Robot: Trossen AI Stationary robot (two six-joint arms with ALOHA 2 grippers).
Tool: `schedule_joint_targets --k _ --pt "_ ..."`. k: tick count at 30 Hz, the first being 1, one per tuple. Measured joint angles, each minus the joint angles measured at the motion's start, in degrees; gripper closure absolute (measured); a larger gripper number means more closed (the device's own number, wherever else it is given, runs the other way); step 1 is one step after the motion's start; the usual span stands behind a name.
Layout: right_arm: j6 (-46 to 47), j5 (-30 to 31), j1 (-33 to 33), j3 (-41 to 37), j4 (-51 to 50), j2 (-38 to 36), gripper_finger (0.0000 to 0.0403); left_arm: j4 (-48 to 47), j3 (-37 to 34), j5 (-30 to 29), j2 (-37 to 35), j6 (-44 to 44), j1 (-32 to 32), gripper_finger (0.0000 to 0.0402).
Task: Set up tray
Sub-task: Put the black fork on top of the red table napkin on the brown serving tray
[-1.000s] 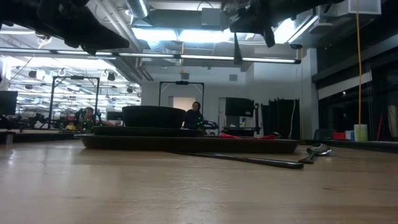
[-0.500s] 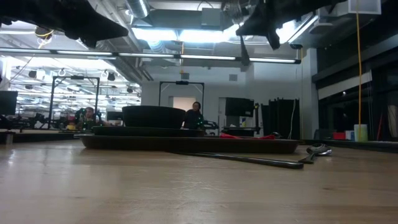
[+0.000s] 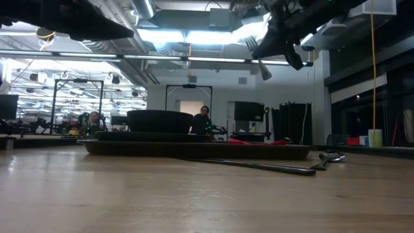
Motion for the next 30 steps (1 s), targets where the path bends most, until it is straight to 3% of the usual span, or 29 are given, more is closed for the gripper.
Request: schedule_joint_targets --k 16,30 --pt "8.8 -10.0 -5.2 0.0 4.0 14.9 0.0394 -0.2 0.0 0.0 0.0 8.5 0.0 0.0396" --pt "16.2 -15.1 -8.1 0.0 4.4 23.8 0.0393 -0.2 0.0 0.0 0.0 9.1 0.0 0.0394"
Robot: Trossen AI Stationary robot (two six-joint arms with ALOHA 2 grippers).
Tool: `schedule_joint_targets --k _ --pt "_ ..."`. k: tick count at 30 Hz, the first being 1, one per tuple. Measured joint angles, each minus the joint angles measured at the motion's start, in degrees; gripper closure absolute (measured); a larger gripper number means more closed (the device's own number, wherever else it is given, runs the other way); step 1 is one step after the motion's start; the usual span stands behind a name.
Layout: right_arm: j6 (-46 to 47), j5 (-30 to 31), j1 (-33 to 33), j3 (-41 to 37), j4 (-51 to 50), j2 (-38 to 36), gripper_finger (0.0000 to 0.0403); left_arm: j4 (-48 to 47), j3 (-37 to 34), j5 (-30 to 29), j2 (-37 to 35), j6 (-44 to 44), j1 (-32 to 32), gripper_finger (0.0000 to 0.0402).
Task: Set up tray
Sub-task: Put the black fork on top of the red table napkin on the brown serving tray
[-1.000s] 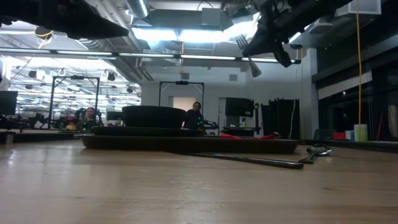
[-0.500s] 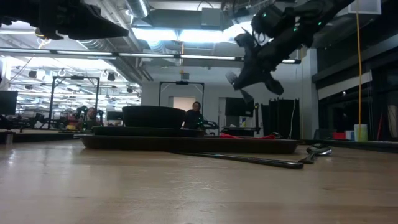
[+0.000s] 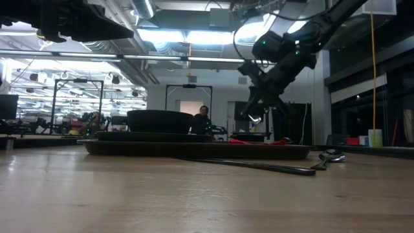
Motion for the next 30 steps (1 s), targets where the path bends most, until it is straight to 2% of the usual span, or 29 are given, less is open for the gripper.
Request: schedule_joint_targets --k 14,22,30 --pt "4.6 1.0 -5.6 0.0 2.6 6.6 0.0395 0.0 0.0 0.0 0.0 0.0 0.0 0.0397" --pt "6.9 -3.1 -7.6 0.0 2.2 6.8 0.0394 0.0 0.0 0.0 0.0 0.0 0.0 0.0397" --pt "5.7 -2.1 -8.2 0.0 1.7 6.8 0.0395 0.0 0.0 0.0 0.0 0.0 0.0 0.0397"
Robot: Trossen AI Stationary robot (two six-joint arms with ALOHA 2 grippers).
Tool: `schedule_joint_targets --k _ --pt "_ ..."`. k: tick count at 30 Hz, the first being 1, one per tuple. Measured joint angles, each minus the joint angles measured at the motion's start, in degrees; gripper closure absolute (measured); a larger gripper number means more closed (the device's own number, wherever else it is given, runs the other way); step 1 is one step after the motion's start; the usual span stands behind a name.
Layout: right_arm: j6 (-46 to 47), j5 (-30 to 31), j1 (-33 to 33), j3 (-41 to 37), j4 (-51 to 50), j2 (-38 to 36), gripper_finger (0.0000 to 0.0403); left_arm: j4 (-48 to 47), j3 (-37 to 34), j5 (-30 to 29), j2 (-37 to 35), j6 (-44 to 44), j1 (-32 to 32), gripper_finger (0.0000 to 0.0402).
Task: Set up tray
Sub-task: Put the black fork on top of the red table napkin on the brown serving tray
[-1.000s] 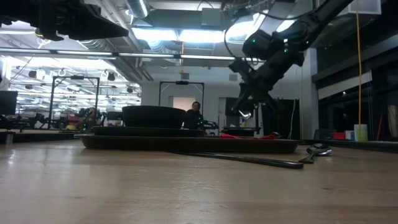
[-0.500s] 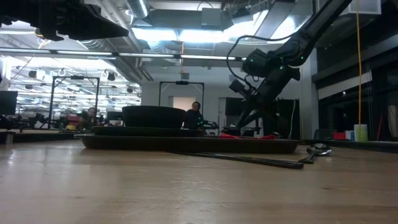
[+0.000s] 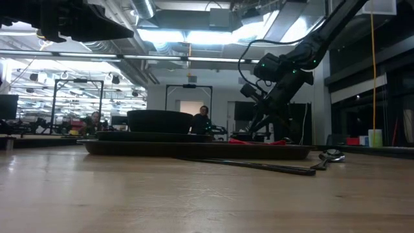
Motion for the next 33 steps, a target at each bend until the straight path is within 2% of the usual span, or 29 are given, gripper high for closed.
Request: schedule_joint_targets --k 13,33 --pt "1.5 4.6 1.4 0.0 -0.9 0.4 0.0395 0.0 0.0 0.0 0.0 0.0 0.0 0.0398" --pt "-1.7 2.7 1.8 0.4 1.0 1.6 0.0395 0.6 0.0 0.0 0.0 0.0 0.0 0.0399"
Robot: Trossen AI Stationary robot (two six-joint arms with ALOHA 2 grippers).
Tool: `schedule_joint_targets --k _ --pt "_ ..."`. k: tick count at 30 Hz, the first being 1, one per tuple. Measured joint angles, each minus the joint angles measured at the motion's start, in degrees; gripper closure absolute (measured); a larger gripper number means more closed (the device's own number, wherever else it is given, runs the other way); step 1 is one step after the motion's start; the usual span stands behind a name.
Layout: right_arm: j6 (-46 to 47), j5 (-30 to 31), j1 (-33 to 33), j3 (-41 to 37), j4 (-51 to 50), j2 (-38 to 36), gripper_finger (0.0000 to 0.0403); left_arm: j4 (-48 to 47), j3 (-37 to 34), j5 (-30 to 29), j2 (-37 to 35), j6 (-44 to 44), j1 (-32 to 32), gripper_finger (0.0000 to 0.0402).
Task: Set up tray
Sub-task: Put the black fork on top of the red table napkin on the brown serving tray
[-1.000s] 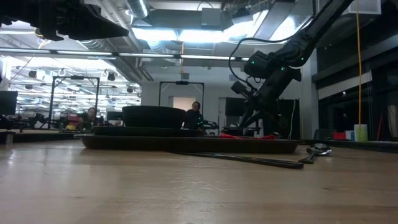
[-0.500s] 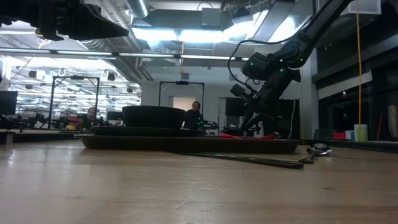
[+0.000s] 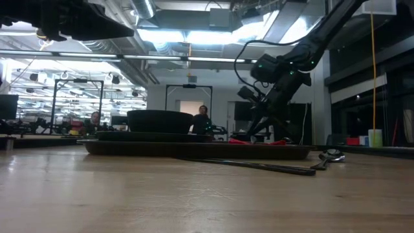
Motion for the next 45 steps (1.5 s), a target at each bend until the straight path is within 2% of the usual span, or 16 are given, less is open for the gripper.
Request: schedule_joint_targets --k 9,17,22,40,45 --pt "-4.5 -1.4 0.0 8.4 -8.3 5.2 0.0395 1.1 0.0 0.0 0.0 0.0 0.0 0.0397" --pt "0.3 -3.3 -1.3 9.2 -10.3 5.5 0.0395 1.1 0.0 0.0 0.0 0.0 0.0 0.0397" --pt "-0.5 -1.4 -1.3 9.2 -15.3 5.5 0.0395 1.1 0.0 0.0 0.0 0.0 0.0 0.0397" --pt "1.7 -1.0 -1.3 9.2 -12.3 5.5 0.0395 1.1 0.0 0.0 0.0 0.0 0.0 0.0399" --pt "1.6 2.4 -0.4 9.2 -9.9 5.5 0.0395 1.1 0.0 0.0 0.0 0.0 0.0 0.0395"
